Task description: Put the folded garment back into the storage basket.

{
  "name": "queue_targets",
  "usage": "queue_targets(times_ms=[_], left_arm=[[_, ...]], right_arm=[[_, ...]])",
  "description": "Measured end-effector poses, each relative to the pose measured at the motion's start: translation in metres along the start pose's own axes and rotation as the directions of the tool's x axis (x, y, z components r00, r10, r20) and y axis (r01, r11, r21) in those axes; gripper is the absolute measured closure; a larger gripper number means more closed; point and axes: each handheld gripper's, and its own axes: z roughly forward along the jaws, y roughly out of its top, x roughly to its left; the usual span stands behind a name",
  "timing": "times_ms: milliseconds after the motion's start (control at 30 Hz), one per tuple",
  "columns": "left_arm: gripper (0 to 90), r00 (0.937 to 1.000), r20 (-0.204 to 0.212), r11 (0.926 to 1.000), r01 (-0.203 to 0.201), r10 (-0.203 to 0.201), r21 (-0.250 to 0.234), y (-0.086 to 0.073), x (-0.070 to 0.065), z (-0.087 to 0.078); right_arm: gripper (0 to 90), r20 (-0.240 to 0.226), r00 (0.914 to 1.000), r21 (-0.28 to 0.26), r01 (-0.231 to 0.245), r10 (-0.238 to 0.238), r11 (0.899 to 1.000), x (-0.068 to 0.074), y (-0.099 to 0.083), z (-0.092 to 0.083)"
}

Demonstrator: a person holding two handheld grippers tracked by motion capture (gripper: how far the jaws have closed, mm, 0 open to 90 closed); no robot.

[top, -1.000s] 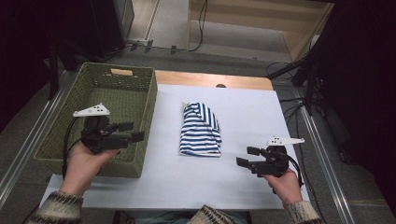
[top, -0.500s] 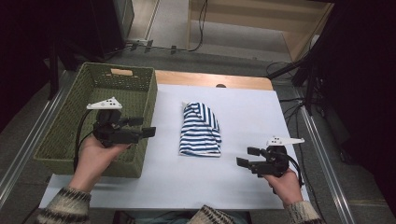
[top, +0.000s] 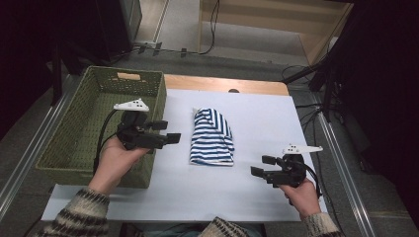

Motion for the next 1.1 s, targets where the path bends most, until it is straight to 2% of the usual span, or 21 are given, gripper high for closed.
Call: queue_targets(times_ms=[67,367,600,1100], left_arm=[[24.1,0.9999,0.016,1.0000,-0.004,0.004,0.000,0.003,-0.002,0.004],[24.1,0.9988,0.040,0.9994,-0.030,0.029,0.017,0.012,-0.011,0.018],[24.2,0.9982,0.049,0.9991,-0.035,0.034,0.023,0.015,-0.015,0.027],[24.3,0.9967,0.063,0.9979,-0.054,0.051,0.036,0.022,-0.023,0.059]], right_arm=[[19.3,-0.002,1.0000,0.000,0.001,-0.001,1.000,0.000,0.000,0.000],[19.3,-0.006,1.0000,0.007,0.002,-0.002,1.000,0.000,0.000,0.000],[19.3,-0.007,1.0000,0.004,0.000,0.000,1.000,-0.001,-0.001,0.000],[19.3,-0.012,0.9999,0.006,-0.005,0.005,1.000,-0.001,-0.001,0.000]])
